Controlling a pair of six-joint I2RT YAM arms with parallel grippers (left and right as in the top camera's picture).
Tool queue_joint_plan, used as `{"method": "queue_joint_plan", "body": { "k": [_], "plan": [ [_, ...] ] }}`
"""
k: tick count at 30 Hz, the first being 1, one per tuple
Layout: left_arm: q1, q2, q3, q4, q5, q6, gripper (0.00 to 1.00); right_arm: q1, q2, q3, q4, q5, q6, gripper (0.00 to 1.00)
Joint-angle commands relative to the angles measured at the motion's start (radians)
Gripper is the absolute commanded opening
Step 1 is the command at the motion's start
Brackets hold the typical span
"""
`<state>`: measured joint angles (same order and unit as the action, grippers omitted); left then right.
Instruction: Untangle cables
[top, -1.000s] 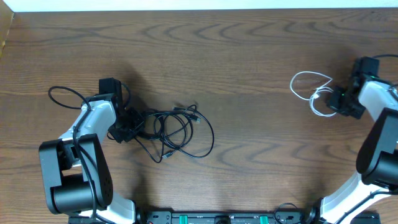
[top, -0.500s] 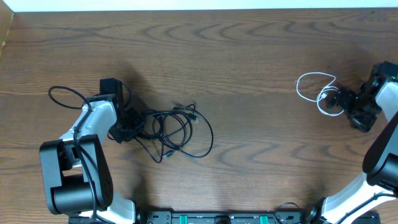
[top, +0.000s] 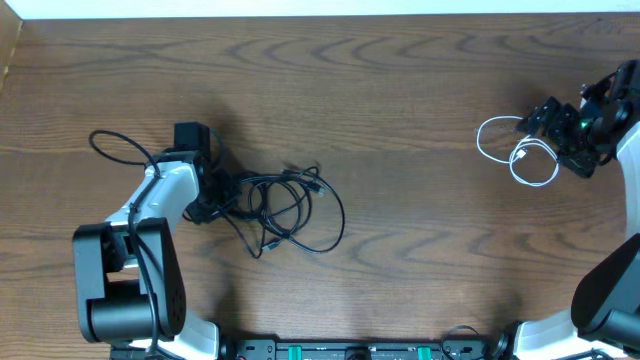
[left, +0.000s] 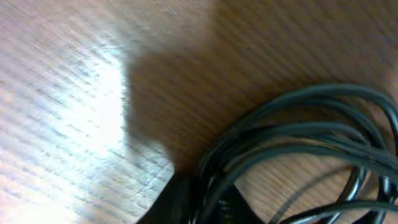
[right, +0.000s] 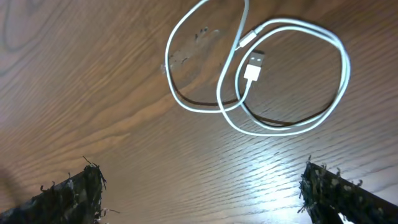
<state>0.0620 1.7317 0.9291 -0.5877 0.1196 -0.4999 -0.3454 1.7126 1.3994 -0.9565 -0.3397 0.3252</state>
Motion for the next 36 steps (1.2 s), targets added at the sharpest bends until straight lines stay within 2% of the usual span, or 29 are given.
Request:
{"method": "queue_joint_plan", "body": {
  "k": [1, 7, 13, 20, 24, 26, 30, 34, 36],
  "plan": [
    [-0.031, 0.053, -0.042, 0.014, 0.046, 0.049, 0.08, 0.001, 0.004, 0.008, -0.002, -0.029, -0.012, 0.99],
    [-0.045, 0.040, -0.040, 0.064, 0.379, 0.256, 0.07, 0.000, 0.004, 0.008, -0.002, -0.029, -0.012, 0.99],
    [-0.044, -0.099, 0.017, 0.040, 0.553, 0.197, 0.07, 0.000, 0.004, 0.008, -0.002, -0.029, -0.012, 0.99],
    [-0.044, -0.409, 0.039, 0.050, 0.534, 0.074, 0.08, 0.000, 0.004, 0.008, -0.002, -0.029, -0.012, 0.99],
    [-0.044, -0.567, 0.038, -0.008, 0.512, 0.064, 0.22, 0.000, 0.004, 0.008, -0.002, -0.029, -0.012, 0.99],
    [-0.044, -0.603, 0.038, -0.057, 0.507, 0.064, 0.27, 0.000, 0.004, 0.008, -0.002, -0.029, -0.012, 0.99],
    [-0.058, -0.621, 0.038, -0.163, 0.438, 0.064, 0.28, -0.001, 0.004, 0.008, -0.002, -0.029, -0.012, 0.99],
    [-0.094, -0.605, 0.038, -0.244, 0.309, 0.064, 0.38, -0.001, 0.004, 0.008, -0.002, -0.029, -0.012, 0.99],
    [-0.127, -0.589, 0.038, -0.262, 0.263, 0.064, 0.47, 0.000, 0.004, 0.008, -0.002, -0.029, -0.012, 0.99]
  ]
}}
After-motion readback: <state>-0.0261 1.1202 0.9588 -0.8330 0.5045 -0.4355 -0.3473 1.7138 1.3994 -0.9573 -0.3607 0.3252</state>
